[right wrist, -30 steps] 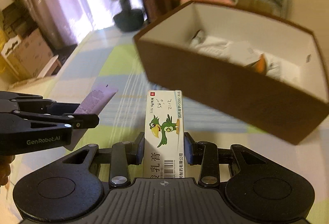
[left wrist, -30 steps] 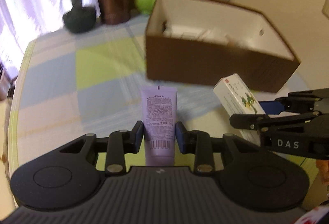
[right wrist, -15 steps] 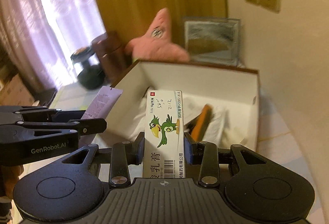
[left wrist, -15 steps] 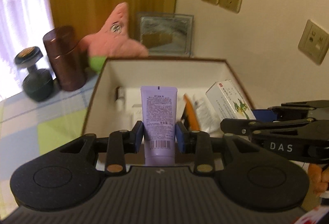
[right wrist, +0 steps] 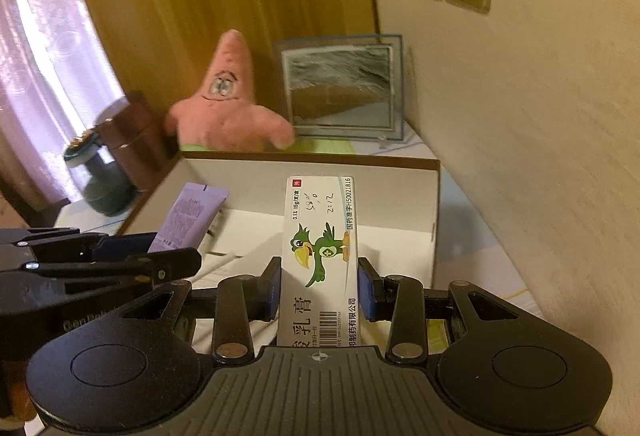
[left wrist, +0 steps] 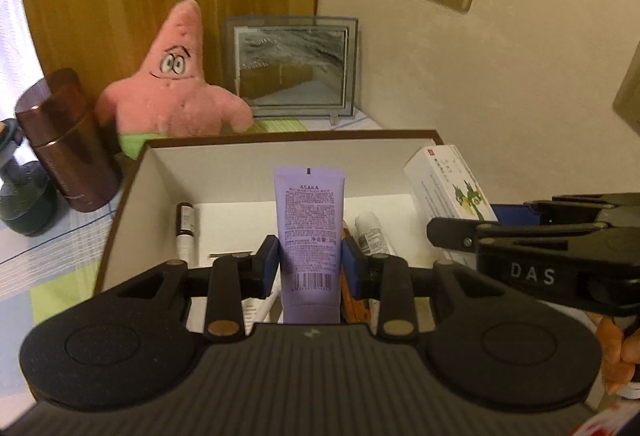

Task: Organize rigid objects
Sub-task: 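Lift and carry the carton and lavender tube into the brown box with both tools, then open both tools to release the carton and lavender tube in the box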

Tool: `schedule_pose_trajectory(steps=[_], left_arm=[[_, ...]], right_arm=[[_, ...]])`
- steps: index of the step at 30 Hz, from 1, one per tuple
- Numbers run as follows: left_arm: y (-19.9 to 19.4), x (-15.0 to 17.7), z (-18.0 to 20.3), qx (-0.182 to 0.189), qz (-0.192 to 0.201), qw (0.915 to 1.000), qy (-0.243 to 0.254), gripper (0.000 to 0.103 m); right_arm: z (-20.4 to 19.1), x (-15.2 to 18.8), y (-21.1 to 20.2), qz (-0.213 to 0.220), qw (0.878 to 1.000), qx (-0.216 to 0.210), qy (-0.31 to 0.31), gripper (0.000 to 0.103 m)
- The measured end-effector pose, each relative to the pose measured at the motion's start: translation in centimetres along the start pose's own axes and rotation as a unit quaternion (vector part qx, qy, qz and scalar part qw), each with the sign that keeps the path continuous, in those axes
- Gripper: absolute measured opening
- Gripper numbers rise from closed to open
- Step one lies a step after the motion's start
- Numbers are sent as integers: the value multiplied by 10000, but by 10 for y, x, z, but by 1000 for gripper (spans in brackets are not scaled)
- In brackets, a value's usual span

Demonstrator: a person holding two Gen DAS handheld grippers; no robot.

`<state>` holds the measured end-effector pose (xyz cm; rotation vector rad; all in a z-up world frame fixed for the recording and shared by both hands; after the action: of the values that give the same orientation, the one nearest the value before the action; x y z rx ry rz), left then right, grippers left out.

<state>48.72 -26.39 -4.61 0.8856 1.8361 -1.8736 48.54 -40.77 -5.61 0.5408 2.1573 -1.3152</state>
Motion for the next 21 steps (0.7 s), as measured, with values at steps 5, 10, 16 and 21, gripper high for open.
schedule_pose_trajectory(steps=[5, 10, 16, 21], left_arm=[[29, -2, 12, 12, -201, 9997, 120, 29], [58, 0, 21, -10, -409, 9989, 212, 29], [77, -2, 26, 60, -564, 9982, 210, 29], [76, -7, 23, -44, -466, 9986, 252, 46]], right_arm=[[19, 0, 23, -238, 9994, 218, 105, 35], [36, 4, 43, -453, 9979, 434, 168, 35], [46, 4, 51, -519, 9973, 471, 230, 35], [46, 1, 52, -505, 9972, 506, 209, 35]])
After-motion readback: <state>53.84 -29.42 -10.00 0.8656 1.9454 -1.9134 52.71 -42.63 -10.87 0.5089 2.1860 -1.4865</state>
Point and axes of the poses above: each gripper's, at about its wrist camera, not at the fingertips, and y roughly the way its jaws point, z to its right, x to its underside, the point moved 5 cm from there along y, roughly the way its jaws point, and after that the axes turned 8 degrees about -x, right-handed, at the moved point
